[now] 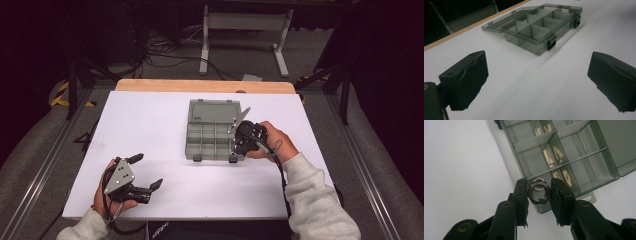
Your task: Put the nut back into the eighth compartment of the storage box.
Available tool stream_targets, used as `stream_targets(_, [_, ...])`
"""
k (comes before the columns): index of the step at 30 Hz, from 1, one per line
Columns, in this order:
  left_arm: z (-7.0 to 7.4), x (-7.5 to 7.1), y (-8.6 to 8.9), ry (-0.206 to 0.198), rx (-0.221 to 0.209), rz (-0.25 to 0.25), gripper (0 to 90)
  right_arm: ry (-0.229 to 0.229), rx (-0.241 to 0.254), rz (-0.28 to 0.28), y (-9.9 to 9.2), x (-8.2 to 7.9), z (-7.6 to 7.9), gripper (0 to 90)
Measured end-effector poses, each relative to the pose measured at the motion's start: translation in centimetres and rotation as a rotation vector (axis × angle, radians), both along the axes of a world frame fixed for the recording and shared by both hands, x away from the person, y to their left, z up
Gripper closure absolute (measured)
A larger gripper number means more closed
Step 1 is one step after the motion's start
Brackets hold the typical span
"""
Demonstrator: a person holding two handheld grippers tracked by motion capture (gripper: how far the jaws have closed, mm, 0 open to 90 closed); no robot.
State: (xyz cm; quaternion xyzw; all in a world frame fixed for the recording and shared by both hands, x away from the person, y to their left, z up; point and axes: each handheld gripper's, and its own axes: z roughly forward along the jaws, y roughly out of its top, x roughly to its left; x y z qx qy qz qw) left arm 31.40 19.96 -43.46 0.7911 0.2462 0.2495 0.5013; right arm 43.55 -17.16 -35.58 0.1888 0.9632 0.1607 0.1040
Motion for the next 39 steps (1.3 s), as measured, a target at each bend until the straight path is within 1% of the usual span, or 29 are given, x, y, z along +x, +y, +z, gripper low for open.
stream_targets(2, [0.0,0.0,0.0,0.000,0.003,-0.002,3.7,0.001,0.000,0.000,-0.1,0.1,-0.1,68.0])
stream_targets(5, [0.0,0.0,0.0,0.000,0.001,0.000,3.7,0.015,-0.009,-0.009,-0.2,0.5,-0.6,67.9])
stream_targets(7, [0.0,0.0,0.0,0.001,0.003,-0.001,3.7,0.033,-0.023,-0.023,-0.3,0.8,-0.9,67.9])
stream_targets(11, [-0.1,0.0,-0.1,0.005,0.000,0.001,3.7,0.047,-0.031,-0.025,-0.5,1.1,-1.3,67.9])
stream_targets(13, [-0.1,0.0,-0.1,0.002,0.005,0.001,3.7,0.058,-0.043,-0.025,-0.5,1.2,-1.6,67.9])
stream_targets(22, [-0.1,0.0,-0.1,0.004,0.008,-0.001,3.7,0.069,-0.054,-0.026,-0.5,1.4,-2.2,67.9])
stream_targets(24, [-0.1,0.1,-0.1,0.006,0.001,0.000,3.7,0.067,-0.060,-0.029,-0.5,1.5,-2.2,67.9])
stream_targets(28, [-0.1,0.0,-0.1,0.008,0.002,-0.002,3.8,0.074,-0.056,-0.037,-0.6,1.7,-2.3,67.9])
stream_targets(39, [-0.1,0.1,-0.1,0.010,0.005,-0.005,3.7,0.085,-0.055,-0.031,-0.7,1.8,-2.4,67.8])
